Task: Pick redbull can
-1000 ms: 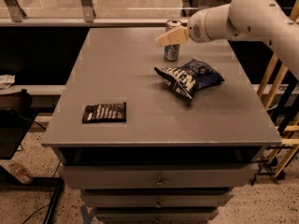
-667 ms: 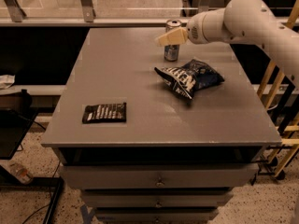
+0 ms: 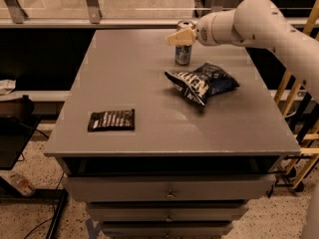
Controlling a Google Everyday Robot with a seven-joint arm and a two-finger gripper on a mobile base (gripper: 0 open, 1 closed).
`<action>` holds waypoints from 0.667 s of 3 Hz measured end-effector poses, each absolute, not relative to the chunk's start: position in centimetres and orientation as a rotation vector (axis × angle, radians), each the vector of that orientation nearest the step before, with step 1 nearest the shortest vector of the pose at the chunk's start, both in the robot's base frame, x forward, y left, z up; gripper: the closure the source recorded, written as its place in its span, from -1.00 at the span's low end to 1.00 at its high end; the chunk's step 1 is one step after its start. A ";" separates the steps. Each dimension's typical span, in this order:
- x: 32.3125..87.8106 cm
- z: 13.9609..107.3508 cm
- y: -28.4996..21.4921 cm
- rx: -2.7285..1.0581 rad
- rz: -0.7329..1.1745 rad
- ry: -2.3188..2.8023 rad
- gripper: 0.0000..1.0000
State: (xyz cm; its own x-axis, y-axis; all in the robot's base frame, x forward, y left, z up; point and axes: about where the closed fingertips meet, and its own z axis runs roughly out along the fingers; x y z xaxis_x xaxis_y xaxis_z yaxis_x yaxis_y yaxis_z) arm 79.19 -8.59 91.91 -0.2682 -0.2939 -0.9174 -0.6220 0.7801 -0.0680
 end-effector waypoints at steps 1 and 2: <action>79.3 92.0 -8.6 -0.687 0.370 1.857 -0.15; 79.1 92.8 -8.8 -0.676 0.371 1.836 0.32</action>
Offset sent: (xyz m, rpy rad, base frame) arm -0.0045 -0.0095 0.0195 0.0344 -0.0531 -0.0235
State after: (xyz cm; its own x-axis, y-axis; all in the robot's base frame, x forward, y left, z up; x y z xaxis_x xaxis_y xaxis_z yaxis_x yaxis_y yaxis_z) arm 79.08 -8.77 92.76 -0.2458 -0.2706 -0.9308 -0.6109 0.7888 -0.0680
